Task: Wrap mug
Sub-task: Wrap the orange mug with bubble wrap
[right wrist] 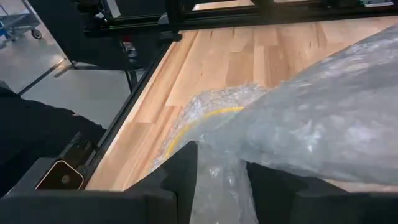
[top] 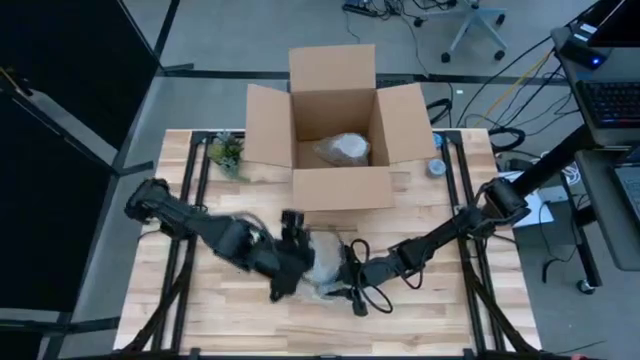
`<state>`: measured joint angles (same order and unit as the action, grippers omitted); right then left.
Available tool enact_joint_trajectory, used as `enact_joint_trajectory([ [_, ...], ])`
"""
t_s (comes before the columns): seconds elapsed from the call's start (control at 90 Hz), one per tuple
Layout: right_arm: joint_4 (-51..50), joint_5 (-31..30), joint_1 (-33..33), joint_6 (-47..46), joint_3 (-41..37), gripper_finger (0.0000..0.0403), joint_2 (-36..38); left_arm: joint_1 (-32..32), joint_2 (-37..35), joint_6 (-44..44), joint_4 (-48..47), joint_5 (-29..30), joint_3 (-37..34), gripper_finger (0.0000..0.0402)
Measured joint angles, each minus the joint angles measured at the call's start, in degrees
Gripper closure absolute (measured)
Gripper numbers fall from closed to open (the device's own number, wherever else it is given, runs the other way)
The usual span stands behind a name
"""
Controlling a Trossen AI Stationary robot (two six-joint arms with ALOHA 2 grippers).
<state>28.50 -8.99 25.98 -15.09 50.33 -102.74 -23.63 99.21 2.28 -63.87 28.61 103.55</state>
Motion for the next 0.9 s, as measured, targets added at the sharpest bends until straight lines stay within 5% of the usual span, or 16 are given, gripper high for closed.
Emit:
enact_joint_trajectory([
  [0.211, -0.07, 0.02, 0.00, 0.55, -0.02, 0.0291, 0.00, 6.75, -0.86, 0.48, 4.70, -4.04, -11.92, 0.0239],
  [0.356, -0.22, 0.02, 0.00, 0.83, -0.02, 0.0291, 0.00, 7.30, -0.78, 0.44, 19.02, -14.44, -20.60, 0.0239],
  [0.533, -0.34, 0.01, 0.00, 0.90, -0.02, 0.0291, 0.00, 2.59, -1.12, 0.48, 29.95, -24.43, -20.61, 0.0240],
  [0.9, -0.21, 0.02, -0.11, 1.37, -0.04, 0.0291, 0.00, -1.33, 5.82, 4.38, 30.89, -24.26, -20.66, 0.0240],
])
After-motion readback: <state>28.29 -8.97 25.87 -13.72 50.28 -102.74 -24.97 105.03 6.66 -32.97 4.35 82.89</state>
